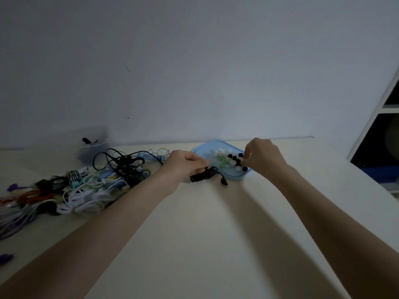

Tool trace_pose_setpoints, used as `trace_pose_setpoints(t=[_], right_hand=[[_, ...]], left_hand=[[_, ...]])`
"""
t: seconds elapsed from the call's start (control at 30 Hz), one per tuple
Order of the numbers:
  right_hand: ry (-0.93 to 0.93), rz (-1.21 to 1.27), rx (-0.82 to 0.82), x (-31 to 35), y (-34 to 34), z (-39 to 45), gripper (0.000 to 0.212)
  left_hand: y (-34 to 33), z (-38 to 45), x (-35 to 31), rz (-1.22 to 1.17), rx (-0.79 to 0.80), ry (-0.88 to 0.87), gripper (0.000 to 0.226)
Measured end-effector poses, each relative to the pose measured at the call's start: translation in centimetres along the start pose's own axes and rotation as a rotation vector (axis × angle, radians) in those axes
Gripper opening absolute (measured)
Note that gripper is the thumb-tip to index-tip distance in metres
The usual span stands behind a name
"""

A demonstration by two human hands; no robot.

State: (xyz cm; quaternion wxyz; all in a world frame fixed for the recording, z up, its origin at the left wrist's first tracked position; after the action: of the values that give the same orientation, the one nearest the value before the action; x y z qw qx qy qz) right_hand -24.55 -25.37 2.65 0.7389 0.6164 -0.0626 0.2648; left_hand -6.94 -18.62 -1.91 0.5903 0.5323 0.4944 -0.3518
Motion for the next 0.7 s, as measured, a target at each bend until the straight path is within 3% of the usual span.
trace_pose_setpoints(t=[0.17, 0.33, 0.4, 0.47, 0.53, 0.7], right_hand=[[-0.043, -0.020, 0.093, -0.3, -1.4, -0.2, 0.018], [0.021, 0.050, -0.022, 0.8, 0.2, -0.2, 0.016], [0.110, 0.215, -0.059, 2.6, 1.0, -0.7, 0.015], [0.146, 0.508, 0.004, 4.5, 0.2, -1.5, 0.011], [0.114, 0.791, 0.099, 5.6, -1.9, -2.2, 0.016], [0.063, 1.140, 0.169, 5.9, -5.4, -2.6, 0.016]], left_hand=[[-0.2, -0.7, -0.5, -0.144, 0.112, 0.005, 0.009], [0.4, -1.1, -0.1, -0.252, 0.091, 0.002, 0.006], [0.7, -1.0, 0.2, -0.290, 0.065, -0.011, 0.003], [1.1, -0.8, 0.5, -0.309, 0.020, -0.032, 0.004], [1.3, -0.6, 0.9, -0.338, -0.024, -0.046, 0.004], [1.5, -0.3, 1.0, -0.422, -0.044, -0.102, 0.005]])
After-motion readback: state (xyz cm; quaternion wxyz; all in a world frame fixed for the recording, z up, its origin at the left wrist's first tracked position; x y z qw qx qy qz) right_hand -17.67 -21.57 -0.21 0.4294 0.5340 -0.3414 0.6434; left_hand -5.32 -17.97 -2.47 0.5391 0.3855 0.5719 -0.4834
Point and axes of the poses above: each hand's wrist, its own z-axis towards the middle knuckle, its own y-axis out of the back of the hand, x = y × z, the point moved 9 cm from there along z, towards the middle knuckle, and after that the axes turned 7 degrees about z, right-handed, at the moved point
